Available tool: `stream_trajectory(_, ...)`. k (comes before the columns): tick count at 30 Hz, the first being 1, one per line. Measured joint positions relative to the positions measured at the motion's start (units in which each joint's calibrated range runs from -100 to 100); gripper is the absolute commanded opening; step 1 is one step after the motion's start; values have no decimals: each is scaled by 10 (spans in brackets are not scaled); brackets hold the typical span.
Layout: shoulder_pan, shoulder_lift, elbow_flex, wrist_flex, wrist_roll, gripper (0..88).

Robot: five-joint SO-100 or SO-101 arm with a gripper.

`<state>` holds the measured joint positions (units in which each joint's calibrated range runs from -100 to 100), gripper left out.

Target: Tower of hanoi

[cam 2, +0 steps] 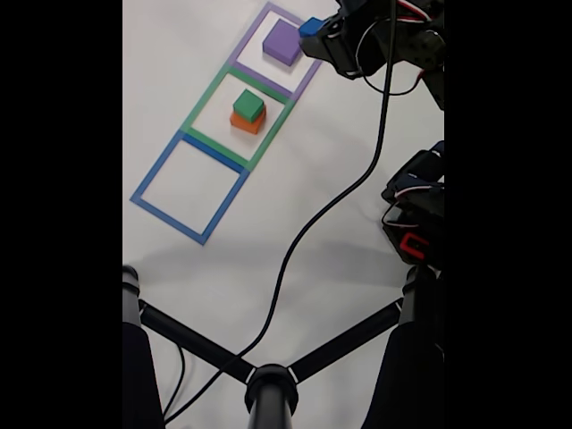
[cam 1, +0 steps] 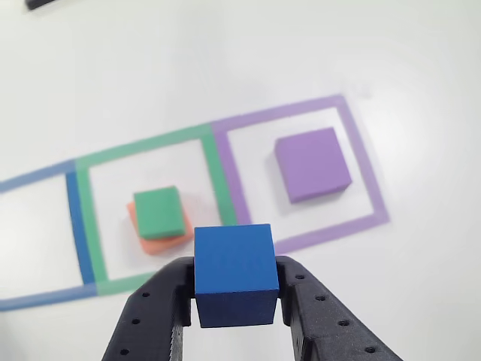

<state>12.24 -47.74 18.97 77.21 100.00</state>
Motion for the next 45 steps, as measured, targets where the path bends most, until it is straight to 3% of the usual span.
stream_trajectory(9, -39, -14, -81, 97, 0, 1)
stream_trajectory(18, -91, -43, -7, 44, 0, 1)
stream_trajectory(27, -101, -75, 244, -193, 0, 4)
stream_trajectory(35, -101, -57, 458, -489, -6, 3)
stream_trajectory(45, -102, 50, 581, -787, -6, 3)
